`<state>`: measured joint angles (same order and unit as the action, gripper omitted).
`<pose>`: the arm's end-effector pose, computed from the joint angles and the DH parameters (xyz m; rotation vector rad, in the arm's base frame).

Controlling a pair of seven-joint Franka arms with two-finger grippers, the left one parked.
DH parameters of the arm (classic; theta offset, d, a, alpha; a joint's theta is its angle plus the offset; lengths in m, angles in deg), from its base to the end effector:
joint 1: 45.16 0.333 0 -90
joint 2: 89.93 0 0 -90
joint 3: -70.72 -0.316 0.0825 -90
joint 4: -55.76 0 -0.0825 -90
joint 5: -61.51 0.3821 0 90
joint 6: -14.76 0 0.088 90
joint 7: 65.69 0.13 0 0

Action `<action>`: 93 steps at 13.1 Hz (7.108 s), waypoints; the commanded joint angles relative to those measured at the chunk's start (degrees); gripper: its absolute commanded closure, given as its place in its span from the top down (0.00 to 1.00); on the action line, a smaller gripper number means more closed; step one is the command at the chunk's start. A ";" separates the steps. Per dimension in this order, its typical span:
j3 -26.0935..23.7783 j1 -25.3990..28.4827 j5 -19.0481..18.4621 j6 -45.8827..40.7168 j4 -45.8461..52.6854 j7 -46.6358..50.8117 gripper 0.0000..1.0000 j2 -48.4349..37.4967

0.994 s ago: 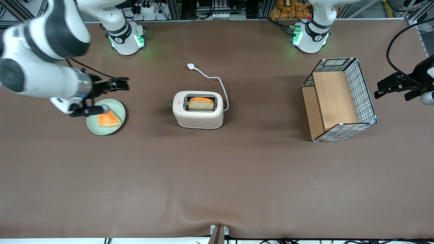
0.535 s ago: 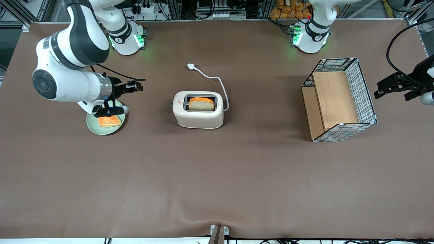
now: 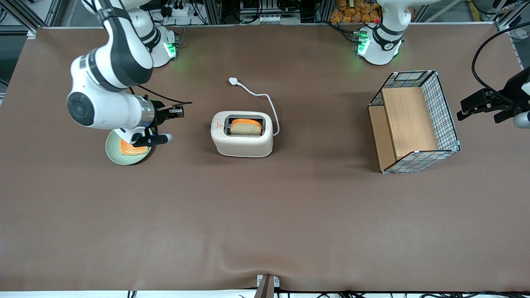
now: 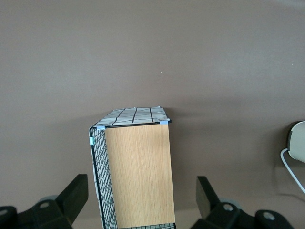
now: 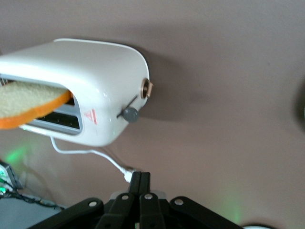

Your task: Press toaster button with right arm

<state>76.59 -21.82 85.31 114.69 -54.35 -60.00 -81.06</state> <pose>0.5103 0.2098 0.3761 -2.7819 -0.0869 0.5609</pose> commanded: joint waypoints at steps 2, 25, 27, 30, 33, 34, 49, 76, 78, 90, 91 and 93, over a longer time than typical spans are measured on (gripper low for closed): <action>0.46 2.85 3.27 7.46 -3.97 0.19 0.00 0.53; 0.46 4.88 10.04 16.35 -7.05 -5.78 0.00 9.05; 0.46 4.53 10.13 16.35 -7.05 -7.09 0.00 9.85; 0.46 4.27 10.91 17.13 -7.57 -8.77 0.00 10.64; 0.46 4.44 13.20 20.04 -9.86 -10.70 0.00 10.81; 0.46 4.44 13.47 20.13 -9.95 -10.79 0.00 11.08; 0.46 3.21 21.64 21.27 -10.48 -18.79 0.00 16.44; 9.07 -0.66 3.54 -0.70 8.24 -12.38 1.00 8.44; 9.25 -0.66 3.01 -0.79 8.42 -12.46 1.00 8.35; 15.05 -0.92 -18.95 -11.24 22.48 -13.25 1.00 -0.42; 15.23 -1.61 -19.92 -11.94 22.31 -13.25 1.00 -1.57; 15.32 -3.55 -19.93 -13.44 22.39 -13.43 1.00 -3.50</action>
<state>92.27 -23.72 66.75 102.58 -31.17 -73.26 -81.64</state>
